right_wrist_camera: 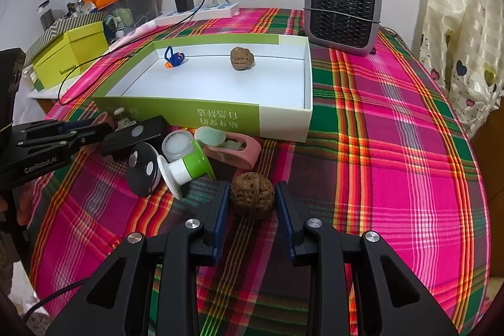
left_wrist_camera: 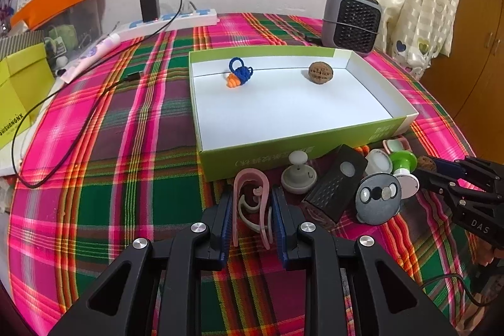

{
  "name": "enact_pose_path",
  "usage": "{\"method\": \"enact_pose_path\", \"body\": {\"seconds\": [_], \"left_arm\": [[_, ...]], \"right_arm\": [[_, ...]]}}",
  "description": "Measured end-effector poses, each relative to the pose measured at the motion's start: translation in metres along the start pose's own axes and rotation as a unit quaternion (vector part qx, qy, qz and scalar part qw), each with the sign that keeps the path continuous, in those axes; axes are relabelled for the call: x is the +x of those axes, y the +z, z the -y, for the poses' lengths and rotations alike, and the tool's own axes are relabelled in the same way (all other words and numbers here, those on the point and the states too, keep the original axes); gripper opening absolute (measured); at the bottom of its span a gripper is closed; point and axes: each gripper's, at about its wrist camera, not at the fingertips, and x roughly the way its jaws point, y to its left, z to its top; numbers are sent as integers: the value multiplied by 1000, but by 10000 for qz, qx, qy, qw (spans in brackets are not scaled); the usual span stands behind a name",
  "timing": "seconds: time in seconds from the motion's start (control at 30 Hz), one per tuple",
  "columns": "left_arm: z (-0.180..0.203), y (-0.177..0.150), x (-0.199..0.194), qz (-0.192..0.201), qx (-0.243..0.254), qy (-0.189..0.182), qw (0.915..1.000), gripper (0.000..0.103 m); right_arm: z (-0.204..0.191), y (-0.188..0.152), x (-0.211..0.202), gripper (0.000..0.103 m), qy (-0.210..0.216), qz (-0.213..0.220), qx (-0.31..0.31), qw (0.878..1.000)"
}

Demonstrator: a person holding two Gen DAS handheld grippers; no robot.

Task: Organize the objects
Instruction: 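Carry the pink clip and walnut over the white tray with both tools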

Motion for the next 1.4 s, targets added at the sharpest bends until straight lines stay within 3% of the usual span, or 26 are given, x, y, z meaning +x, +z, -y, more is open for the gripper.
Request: {"method": "enact_pose_path", "body": {"seconds": [0.57, 1.4], "left_arm": [[8, 15, -22, 230, 59, -103, 9997, 21], [16, 67, -6, 383, 132, -254, 9989, 21]], "right_arm": [[-4, 12, -14, 30, 84, 211, -55, 9997], [-12, 74, 2, 30, 125, 367, -343, 9987]]}}
